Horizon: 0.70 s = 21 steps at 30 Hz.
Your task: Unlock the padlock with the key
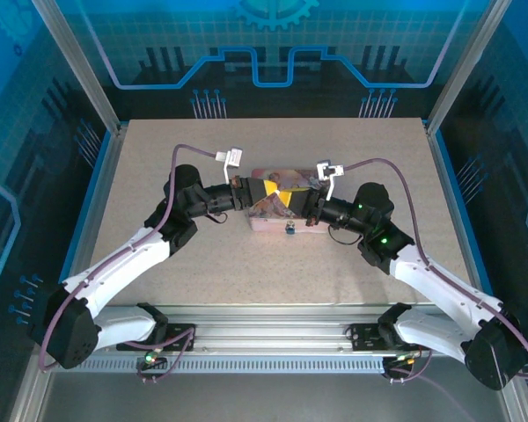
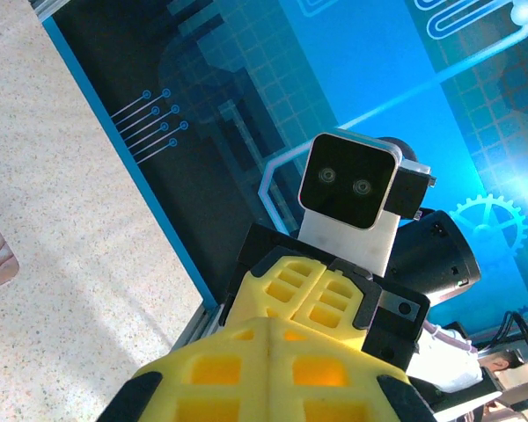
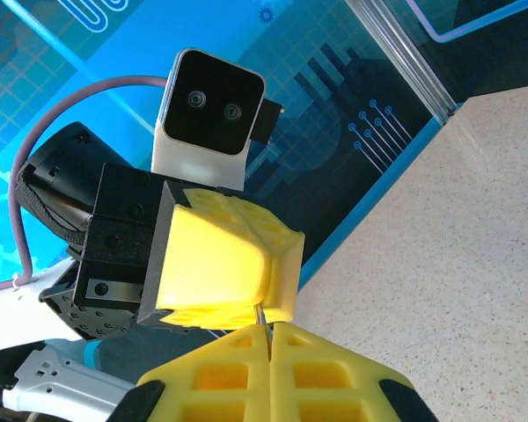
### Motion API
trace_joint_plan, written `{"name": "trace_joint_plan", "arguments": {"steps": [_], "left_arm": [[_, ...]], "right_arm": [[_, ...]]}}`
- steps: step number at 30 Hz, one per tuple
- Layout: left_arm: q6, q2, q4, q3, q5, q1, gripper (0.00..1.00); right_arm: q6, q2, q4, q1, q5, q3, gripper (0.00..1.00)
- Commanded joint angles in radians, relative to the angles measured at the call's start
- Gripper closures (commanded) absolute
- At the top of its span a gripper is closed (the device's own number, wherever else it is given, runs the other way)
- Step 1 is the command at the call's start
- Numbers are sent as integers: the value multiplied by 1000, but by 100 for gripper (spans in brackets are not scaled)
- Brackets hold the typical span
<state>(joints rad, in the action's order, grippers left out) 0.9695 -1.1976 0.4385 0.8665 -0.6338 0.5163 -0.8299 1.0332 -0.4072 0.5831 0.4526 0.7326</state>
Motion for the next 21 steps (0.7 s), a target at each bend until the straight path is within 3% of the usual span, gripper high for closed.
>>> {"name": "trace_joint_plan", "arguments": {"steps": [1,5,8,15,21], "left_arm": [[-8,32,15,-6,10,-5,95],[-16,48,-15,-12,36,-11,57],[-30,71,-54,-23,60,-22,38],[-130,126,-271,-44,162,-29,18],[-211,150,-452,-90,263,-25,10]], "right_arm": [[29,-25,25,-13,-6,-2,100],[54,-39,77,-24,-9,4,100],[73,-60,129,-44,-12,5,100],[135,-126,340,-135,-48,12,100],[267,-122,604,-216,-173,84,100]]}}
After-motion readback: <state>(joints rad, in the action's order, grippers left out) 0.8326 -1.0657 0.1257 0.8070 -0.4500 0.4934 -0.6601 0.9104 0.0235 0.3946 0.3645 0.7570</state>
